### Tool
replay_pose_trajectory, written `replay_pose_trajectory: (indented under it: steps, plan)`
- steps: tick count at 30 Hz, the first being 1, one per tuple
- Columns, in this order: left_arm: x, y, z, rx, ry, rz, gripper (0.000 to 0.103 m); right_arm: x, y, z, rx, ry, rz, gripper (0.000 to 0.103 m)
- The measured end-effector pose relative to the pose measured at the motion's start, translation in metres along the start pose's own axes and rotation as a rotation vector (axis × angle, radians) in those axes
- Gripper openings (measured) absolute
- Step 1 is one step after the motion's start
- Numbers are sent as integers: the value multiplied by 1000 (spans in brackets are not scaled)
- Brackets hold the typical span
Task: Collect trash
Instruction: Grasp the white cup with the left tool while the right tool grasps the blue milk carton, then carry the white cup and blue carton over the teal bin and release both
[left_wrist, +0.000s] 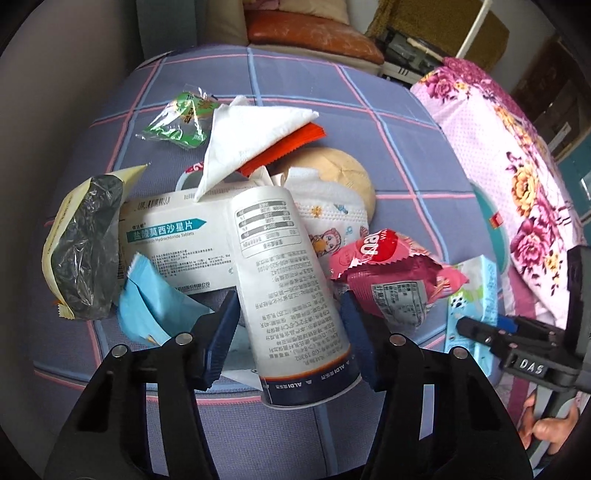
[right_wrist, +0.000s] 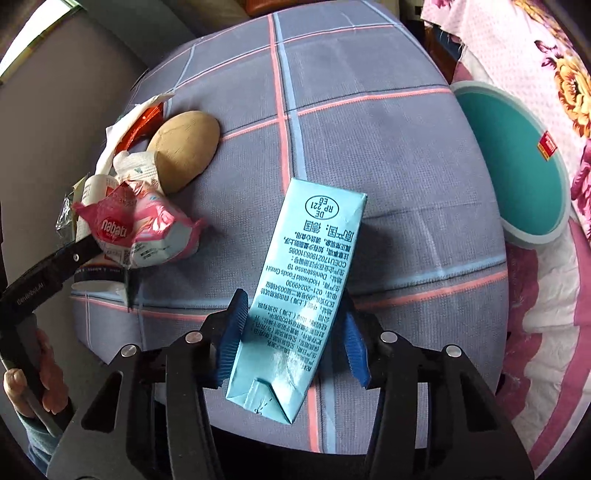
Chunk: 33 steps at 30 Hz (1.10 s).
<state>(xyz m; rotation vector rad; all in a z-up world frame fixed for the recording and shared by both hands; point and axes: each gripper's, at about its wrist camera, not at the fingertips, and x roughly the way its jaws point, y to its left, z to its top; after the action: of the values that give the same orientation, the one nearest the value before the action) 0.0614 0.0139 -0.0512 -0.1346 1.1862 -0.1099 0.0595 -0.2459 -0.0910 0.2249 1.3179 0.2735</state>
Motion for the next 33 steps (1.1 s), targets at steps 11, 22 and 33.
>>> replay_pose_trajectory:
  steps: [11,22,33]
  plan:
    - [-24,1,8,-9,-89,8,50,-26,-21,7,0,-78,91,38]
    - [-66,-42,28,57,-203,-51,50,-76,-63,27,63,-231,139,38]
    - [-32,-175,56,274,-170,-127,50,-131,-146,35,180,-396,80,38]
